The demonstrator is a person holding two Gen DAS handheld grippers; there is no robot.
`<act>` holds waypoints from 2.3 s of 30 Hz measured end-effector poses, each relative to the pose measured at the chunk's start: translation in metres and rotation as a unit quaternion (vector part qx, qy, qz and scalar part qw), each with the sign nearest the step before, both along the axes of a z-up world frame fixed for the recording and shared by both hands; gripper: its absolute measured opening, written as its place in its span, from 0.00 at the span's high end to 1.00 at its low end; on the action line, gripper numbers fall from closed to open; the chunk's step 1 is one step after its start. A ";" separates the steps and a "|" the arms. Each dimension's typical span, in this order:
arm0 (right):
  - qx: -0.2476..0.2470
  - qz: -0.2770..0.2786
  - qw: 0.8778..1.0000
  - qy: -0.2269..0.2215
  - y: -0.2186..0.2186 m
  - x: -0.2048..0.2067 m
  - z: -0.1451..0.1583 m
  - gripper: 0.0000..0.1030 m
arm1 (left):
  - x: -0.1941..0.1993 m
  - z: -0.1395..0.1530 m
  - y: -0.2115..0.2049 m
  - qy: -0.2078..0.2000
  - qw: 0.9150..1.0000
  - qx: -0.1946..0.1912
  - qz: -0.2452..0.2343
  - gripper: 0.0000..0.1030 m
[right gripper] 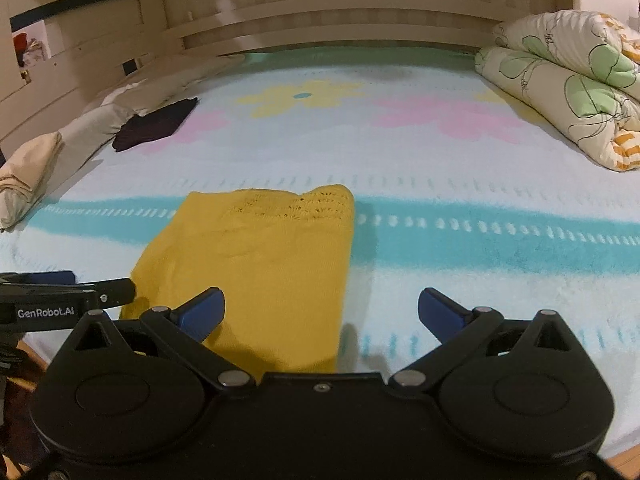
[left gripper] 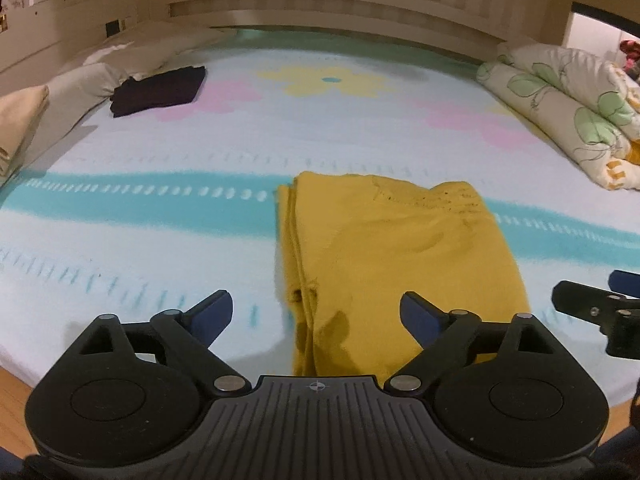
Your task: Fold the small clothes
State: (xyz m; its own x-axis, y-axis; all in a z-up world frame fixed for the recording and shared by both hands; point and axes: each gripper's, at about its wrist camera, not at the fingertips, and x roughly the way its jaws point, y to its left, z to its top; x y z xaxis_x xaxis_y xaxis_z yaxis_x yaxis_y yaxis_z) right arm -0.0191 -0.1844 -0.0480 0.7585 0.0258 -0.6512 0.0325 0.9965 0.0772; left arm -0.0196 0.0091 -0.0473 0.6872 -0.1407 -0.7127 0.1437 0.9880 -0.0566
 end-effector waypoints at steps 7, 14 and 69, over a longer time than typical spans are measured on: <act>-0.001 -0.014 1.000 0.010 0.000 -0.003 -0.006 0.00 | 0.002 -0.007 0.002 0.026 1.000 -0.006 -0.001 0.11; 0.003 -0.018 1.000 0.020 -0.001 -0.002 -0.009 0.00 | -0.001 -0.008 0.000 0.029 1.000 -0.005 -0.002 0.13; 0.015 -0.048 0.997 0.062 -0.015 0.011 -0.017 0.00 | -0.003 -0.003 -0.022 0.064 0.996 0.056 0.032 0.20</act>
State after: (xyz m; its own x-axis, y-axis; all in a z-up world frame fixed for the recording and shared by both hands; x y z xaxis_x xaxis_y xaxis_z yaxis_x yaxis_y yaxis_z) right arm -0.0083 -0.1993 -0.0651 0.6728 -0.0216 -0.7395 0.1379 0.9857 0.0967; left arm -0.0224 -0.0130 -0.0507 0.5952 -0.0143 -0.8034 0.0783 0.9961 0.0403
